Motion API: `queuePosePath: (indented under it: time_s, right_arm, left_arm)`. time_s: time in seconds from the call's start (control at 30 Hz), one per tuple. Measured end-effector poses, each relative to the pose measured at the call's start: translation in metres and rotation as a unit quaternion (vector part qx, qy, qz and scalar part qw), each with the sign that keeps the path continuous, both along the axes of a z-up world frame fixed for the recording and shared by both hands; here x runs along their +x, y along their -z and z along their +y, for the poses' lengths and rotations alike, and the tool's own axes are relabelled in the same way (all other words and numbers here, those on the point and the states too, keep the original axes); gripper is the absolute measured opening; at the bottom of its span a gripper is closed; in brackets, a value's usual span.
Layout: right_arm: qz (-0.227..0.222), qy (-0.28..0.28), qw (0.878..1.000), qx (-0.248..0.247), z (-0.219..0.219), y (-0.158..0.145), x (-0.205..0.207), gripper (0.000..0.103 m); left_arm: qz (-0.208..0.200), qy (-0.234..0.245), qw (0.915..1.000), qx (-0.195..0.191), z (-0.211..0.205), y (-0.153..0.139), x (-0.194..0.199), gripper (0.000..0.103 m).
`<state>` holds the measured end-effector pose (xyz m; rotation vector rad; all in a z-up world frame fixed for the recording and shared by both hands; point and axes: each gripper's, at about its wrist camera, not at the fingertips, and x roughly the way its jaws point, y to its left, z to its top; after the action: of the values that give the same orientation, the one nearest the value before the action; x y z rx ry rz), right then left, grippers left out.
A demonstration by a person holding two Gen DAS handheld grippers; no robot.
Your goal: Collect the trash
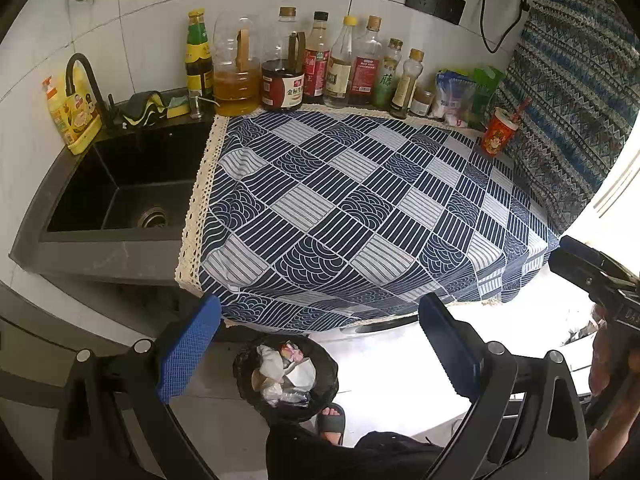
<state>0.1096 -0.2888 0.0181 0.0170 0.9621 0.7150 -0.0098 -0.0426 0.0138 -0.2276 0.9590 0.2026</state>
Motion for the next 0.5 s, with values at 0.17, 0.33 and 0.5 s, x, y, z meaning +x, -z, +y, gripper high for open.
queuePosePath:
  time_s: [0.17, 0.33, 0.5]
  right_arm:
    - [0.000, -0.001, 1.000, 0.002, 0.0011, 0.0006, 0.0010, 0.098]
    - [0.002, 0.000, 1.000, 0.002, 0.0012, 0.0017, 0.0020, 0.098]
    - [0.003, 0.001, 1.000, 0.003, 0.0009, 0.0020, 0.0034, 0.098]
  left_arm:
    - [0.004, 0.007, 1.0000, 0.001, -0.0022, -0.0005, 0.0026, 0.096]
    - [-0.001, 0.013, 0.9999, 0.005, -0.0026, -0.0024, 0.0032, 0.096]
    - [0.000, 0.012, 0.9999, -0.001, -0.0007, -0.0028, 0.0052, 0.096]
